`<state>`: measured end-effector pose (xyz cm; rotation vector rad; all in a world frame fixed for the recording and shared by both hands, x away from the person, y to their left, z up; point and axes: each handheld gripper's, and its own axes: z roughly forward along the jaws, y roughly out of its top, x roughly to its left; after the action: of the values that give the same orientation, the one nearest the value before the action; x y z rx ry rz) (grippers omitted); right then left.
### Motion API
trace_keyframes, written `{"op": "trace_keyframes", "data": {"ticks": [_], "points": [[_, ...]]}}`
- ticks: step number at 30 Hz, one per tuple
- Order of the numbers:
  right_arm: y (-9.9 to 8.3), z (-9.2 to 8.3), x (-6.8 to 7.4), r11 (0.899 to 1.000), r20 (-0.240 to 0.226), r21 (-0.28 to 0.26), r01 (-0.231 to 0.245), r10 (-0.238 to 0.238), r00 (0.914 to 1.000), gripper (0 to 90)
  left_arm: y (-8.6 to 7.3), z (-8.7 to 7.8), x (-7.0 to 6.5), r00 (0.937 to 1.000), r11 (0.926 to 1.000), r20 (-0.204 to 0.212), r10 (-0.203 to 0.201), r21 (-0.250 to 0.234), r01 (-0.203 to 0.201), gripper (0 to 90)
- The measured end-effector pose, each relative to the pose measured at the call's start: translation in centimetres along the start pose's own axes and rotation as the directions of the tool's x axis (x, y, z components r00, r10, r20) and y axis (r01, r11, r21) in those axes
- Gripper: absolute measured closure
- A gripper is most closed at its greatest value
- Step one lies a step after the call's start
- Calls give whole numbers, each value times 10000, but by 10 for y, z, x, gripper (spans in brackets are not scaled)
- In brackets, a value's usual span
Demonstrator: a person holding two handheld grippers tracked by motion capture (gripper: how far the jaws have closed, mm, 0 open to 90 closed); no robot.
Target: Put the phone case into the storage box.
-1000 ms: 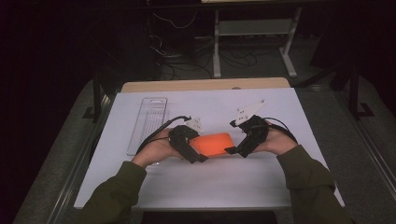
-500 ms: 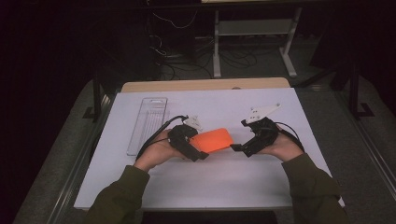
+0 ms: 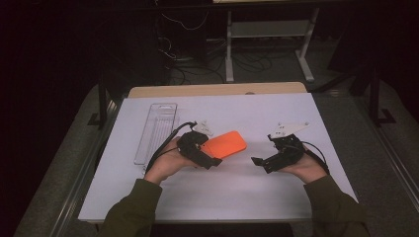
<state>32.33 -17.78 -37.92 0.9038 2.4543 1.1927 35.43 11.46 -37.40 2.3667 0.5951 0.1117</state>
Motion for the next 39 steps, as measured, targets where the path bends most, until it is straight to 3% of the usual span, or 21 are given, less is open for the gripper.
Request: {"op": "trace_keyframes", "data": {"ticks": [2,4,5,7,9,12,13,14,18,20,22,26,29,37,38,39], "points": [[-4,-1,3,9998,72,-37,-216,216,9997,0,-1,1,0,9999,9998,-96,-144,-108,143,153],[-8,0,5,9994,250,-34,-351,352,9991,0,-2,0,1,9999,10000,-173,-9,-18,9,153],[-10,1,7,9987,352,-23,-501,502,9981,0,-2,1,0,9993,9993,-161,-328,-209,325,153],[-14,1,9,9976,503,-108,-685,689,9964,0,-3,1,2,9998,10000,-197,-96,-8,96,153],[-18,3,11,9957,615,-145,-913,920,9939,0,-5,3,2,9993,9995,-206,-315,-44,314,153],[-25,6,14,9941,841,-97,-1084,1088,9905,0,-6,3,4,9994,9996,-234,-263,-66,261,153],[-27,7,15,9944,898,-84,-1056,1059,9903,0,-6,4,3,9983,9982,-213,-550,-236,545,152],[-28,9,15,9937,948,-31,-1122,1120,9892,0,-6,5,3,9983,9982,-249,-531,-279,524,152],[-31,15,16,9936,1010,9,-1132,1125,9885,0,-7,8,1,9963,9954,-190,-835,-490,825,152],[-32,18,16,9952,1175,17,-976,967,9883,0,-7,7,3,9983,9986,-280,-521,-140,517,152],[-32,20,15,9956,1210,-78,-937,940,9882,0,-8,8,2,9974,9977,-278,-670,-134,666,152],[-31,22,13,9939,992,-283,-1067,1090,9891,0,-7,8,1,9947,9945,-259,-992,-364,982,152],[-30,25,13,9931,838,-380,-1112,1141,9899,0,-8,7,2,9950,9949,-251,-966,-331,958,152],[-27,33,19,9957,961,-464,-799,840,9918,0,-8,7,1,9949,9947,-175,-989,-295,983,152],[-27,34,20,9960,1006,-502,-739,787,9918,0,-8,9,-1,9920,9909,-155,-1249,-516,1240,152],[-27,35,20,9962,1066,-510,-711,762,9914,0,-8,9,-1,9921,9913,-169,-1240,-461,1231,152]]}}
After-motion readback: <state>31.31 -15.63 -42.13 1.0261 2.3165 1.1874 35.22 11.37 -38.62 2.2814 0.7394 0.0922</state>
